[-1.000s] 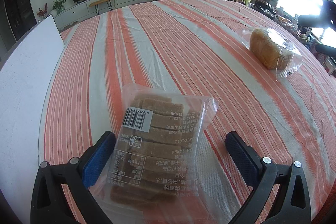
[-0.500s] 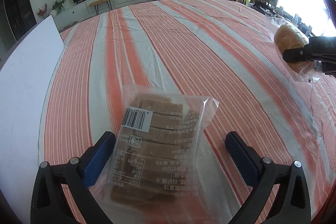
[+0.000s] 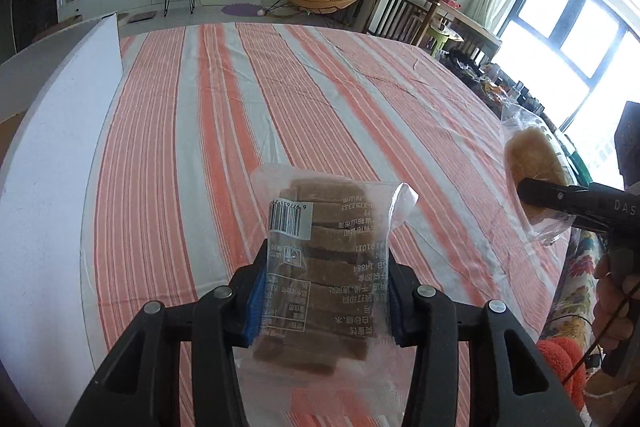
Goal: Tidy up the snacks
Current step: 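Carry both bags into the box and open both tools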
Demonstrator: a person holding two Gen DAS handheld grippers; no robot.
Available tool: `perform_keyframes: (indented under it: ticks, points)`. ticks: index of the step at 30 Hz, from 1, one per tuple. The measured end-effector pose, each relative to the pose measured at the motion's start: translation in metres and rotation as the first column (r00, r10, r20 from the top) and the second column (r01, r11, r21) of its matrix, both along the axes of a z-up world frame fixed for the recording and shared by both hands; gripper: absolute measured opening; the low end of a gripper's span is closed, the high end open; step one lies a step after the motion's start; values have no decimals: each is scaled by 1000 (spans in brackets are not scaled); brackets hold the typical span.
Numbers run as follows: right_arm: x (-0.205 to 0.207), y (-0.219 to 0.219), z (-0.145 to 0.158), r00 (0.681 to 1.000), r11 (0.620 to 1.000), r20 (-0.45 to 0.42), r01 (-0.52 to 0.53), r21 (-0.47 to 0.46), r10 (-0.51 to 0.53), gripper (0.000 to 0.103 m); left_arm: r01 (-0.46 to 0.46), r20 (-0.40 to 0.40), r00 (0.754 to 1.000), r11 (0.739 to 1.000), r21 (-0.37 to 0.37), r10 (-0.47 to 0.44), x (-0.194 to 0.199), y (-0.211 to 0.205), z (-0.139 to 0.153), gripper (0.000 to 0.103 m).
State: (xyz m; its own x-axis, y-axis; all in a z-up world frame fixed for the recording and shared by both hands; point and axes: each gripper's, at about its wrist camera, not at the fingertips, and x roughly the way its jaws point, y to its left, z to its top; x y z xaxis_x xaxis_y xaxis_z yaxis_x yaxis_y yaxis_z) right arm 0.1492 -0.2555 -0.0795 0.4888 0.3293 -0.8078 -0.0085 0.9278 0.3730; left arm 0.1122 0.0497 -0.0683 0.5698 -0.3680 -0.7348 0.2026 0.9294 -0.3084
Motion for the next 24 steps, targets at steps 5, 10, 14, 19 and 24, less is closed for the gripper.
perform_keyframes:
  ticks: [5,10,14,19,24]
  points:
    - [-20,86,71,972,976,109,-215,29,210,71,-67,85,993,983,-170,83,-65,68,88,47]
    - [-43,215,123,870,875,203,-474,97,449,71,-325,176,926,943,-74,334,-117,166,137,47]
    - [-50,312,123,798,795,225,-593,127,559,72,-535,179,839,839,102,514,-126,234,119,50]
    - [-37,385,64,758,740,51,-646,188,650,83,-645,156,760,708,288,630,-129,279,70,76]
    - [-40,367,62,766,755,97,-643,126,636,83,-655,238,752,660,368,615,-142,264,67,99]
